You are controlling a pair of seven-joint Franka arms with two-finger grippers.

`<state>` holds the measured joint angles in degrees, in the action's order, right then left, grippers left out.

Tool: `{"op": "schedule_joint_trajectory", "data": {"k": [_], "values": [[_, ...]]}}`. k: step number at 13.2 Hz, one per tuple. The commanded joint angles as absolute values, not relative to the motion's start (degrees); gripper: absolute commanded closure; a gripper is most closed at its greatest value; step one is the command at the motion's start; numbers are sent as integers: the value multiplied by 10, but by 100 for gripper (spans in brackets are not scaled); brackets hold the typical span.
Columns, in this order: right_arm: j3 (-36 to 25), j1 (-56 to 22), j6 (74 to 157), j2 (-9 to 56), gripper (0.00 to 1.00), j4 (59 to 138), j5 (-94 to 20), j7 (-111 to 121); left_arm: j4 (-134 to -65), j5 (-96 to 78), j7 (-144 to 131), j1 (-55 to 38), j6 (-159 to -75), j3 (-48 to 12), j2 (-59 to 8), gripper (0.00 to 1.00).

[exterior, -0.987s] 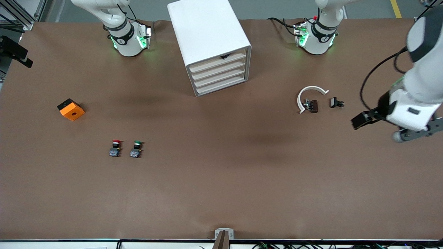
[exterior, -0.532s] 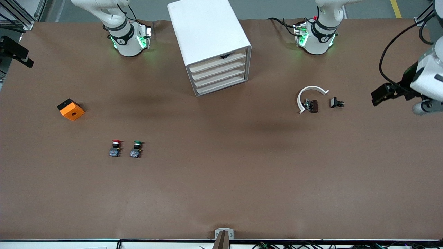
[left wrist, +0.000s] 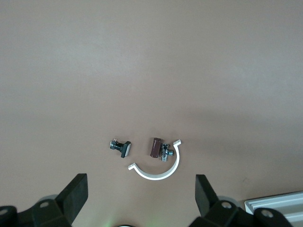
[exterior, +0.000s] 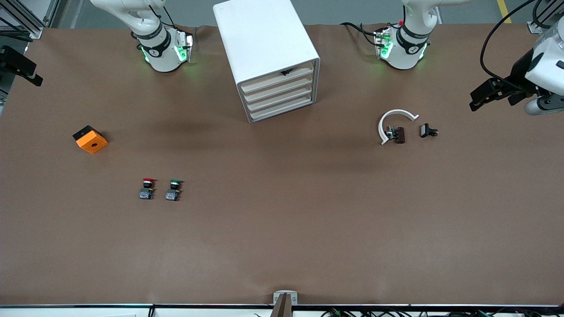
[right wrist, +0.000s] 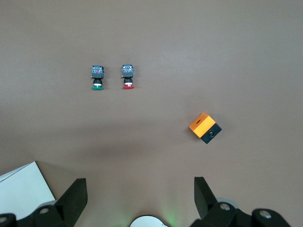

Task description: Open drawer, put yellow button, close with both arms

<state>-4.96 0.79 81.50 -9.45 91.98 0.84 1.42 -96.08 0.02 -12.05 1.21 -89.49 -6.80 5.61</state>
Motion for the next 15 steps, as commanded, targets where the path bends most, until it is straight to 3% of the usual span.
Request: {"op": "schedule_joint_trajectory", "data": {"k": [1, 15], "values": [[-47, 14, 821, -107, 0, 930, 0, 16, -976, 0, -85, 10, -896, -78, 70, 0], [-49, 15, 835, -105, 0, 930, -25, 33, -913, 16, -86, 27, -854, -70, 50, 0]]}}
